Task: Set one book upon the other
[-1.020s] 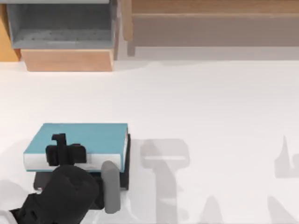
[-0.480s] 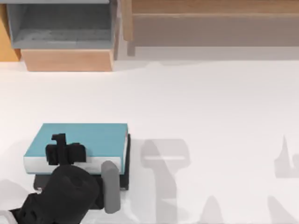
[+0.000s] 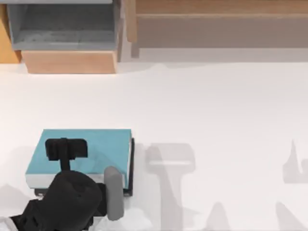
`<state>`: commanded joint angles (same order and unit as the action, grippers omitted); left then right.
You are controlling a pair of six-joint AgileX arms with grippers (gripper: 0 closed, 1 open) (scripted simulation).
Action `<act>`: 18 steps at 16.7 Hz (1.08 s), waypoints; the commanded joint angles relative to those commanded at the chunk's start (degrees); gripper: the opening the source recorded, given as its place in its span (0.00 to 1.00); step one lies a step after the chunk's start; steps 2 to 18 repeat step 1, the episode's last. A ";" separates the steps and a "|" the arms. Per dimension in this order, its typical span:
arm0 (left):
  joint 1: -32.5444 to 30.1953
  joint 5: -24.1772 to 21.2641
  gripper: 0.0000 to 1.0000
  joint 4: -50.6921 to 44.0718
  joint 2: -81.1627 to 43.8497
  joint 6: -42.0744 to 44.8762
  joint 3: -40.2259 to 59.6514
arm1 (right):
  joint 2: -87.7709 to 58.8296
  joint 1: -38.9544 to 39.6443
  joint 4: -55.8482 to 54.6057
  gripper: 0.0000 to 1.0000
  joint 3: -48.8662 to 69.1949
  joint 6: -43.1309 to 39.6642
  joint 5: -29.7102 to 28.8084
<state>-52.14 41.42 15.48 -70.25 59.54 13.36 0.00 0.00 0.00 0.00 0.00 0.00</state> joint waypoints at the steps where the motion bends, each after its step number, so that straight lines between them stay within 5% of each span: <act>1: 0.00 0.00 1.00 0.00 0.00 0.00 0.00 | 0.00 0.00 0.00 1.00 0.00 0.00 0.00; 18: 0.00 0.00 1.00 0.00 0.00 0.00 0.00 | 0.00 0.00 0.00 1.00 0.00 0.00 0.00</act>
